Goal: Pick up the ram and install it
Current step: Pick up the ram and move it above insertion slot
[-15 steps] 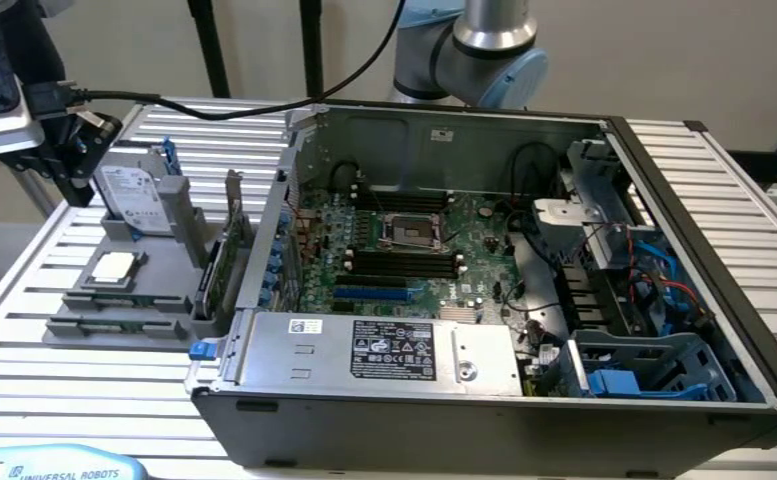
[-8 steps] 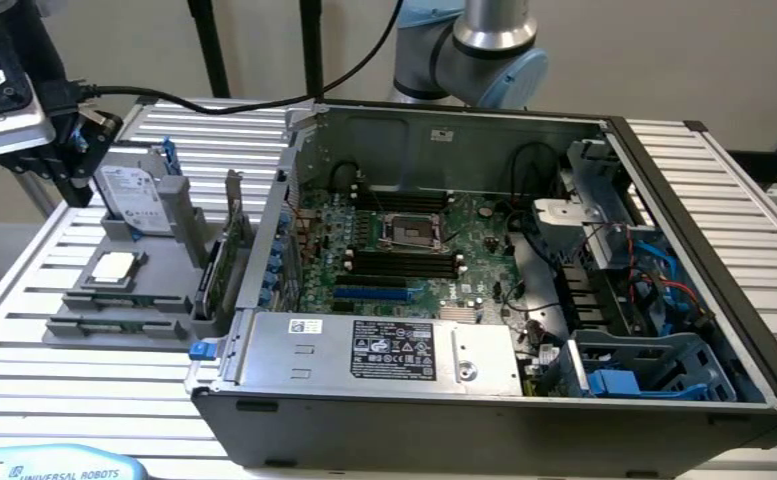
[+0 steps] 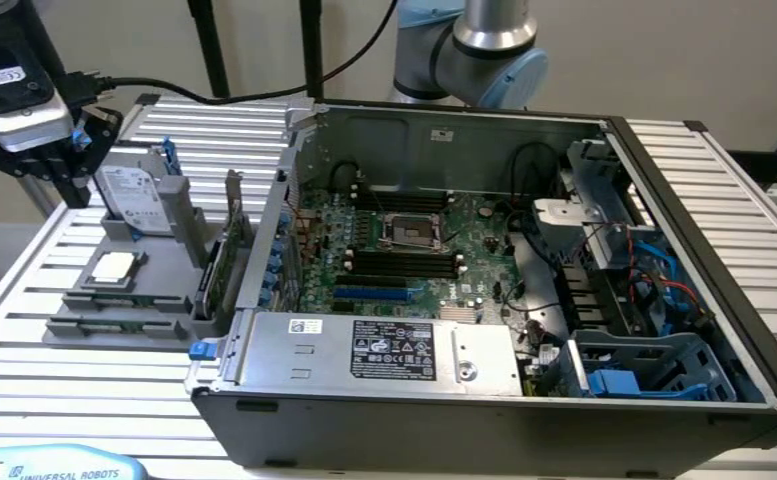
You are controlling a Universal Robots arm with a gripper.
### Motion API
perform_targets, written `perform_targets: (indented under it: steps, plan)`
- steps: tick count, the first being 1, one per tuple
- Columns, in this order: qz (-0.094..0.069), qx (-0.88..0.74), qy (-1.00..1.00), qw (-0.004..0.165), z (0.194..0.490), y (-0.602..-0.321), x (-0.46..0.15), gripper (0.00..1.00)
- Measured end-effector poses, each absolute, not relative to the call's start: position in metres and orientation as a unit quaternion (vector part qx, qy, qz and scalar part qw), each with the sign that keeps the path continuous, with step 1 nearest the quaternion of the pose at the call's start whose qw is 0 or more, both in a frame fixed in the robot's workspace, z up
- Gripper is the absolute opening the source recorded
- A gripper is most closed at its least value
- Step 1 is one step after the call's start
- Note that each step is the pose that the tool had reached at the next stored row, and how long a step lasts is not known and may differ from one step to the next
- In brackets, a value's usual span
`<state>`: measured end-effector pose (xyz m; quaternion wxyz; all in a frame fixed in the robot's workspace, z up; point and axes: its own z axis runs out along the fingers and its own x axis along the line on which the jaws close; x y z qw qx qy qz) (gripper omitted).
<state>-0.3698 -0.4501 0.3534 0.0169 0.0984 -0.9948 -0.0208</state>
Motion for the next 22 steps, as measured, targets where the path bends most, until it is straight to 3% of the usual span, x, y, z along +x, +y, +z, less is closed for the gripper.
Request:
perform_targets:
  steps: [22]
  plan:
    - [-0.017, 0.294, -0.955, 0.021, 0.3517, -0.4501, -0.3698, 0.11]
